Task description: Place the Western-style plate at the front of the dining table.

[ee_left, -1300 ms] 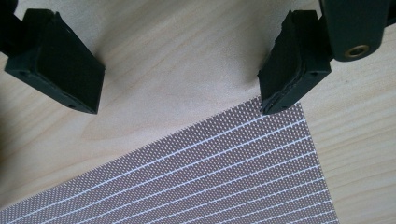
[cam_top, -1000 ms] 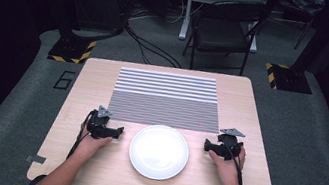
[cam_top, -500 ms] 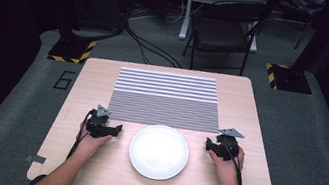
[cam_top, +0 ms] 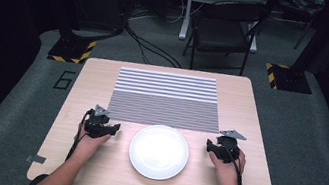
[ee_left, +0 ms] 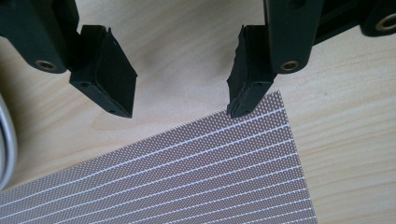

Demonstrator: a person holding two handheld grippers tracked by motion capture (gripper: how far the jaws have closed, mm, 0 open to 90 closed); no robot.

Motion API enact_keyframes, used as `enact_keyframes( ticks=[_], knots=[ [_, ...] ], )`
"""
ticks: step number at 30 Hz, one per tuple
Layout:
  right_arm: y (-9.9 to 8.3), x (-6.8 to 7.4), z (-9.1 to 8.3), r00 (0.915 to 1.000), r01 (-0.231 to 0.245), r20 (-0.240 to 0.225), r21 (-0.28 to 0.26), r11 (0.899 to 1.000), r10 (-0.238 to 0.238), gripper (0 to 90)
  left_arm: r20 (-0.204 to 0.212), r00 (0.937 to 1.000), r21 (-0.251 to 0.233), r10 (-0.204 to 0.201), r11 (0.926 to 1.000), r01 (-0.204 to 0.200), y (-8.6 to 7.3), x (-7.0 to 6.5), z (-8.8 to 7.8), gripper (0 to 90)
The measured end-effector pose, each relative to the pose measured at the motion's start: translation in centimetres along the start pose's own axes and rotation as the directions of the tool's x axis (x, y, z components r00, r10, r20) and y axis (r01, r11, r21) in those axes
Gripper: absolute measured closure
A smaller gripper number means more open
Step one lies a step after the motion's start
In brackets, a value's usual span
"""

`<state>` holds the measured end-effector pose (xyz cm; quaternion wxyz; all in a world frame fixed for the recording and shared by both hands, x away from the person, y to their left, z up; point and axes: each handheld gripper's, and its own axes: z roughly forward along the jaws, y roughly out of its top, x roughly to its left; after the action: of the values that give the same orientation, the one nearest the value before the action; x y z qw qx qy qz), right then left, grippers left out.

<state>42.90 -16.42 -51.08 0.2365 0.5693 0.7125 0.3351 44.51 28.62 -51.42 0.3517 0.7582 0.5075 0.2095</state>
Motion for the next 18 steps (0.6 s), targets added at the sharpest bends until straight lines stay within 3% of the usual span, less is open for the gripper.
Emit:
enact_keyframes(
  ticks=[5, 11, 18],
  knots=[
    [0.4, 1.1, -1.6, 0.999, 0.042, -0.018, -0.006, 0.999, -0.042, 46.0, 0.023, 0.9994, -0.009, -0.027, 0.9996, 0.028, 0.3, -0.3, -0.9, 41.7],
    [0.9, 2.1, -3.1, 0.9969, 0.075, -0.021, -0.022, 0.997, -0.076, 48.1, 0.02, 0.9991, -0.03, -0.036, 0.9989, 0.036, 1.3, -0.7, -2.1, 42.9],
    [1.3, 2.6, -4.0, 0.9966, 0.058, -0.056, -0.037, 0.998, -0.06, 48.0, 0.034, 0.9977, -0.047, -0.059, 0.9971, 0.06, 1.7, -1.1, -3.1, 42.7]
  ],
)
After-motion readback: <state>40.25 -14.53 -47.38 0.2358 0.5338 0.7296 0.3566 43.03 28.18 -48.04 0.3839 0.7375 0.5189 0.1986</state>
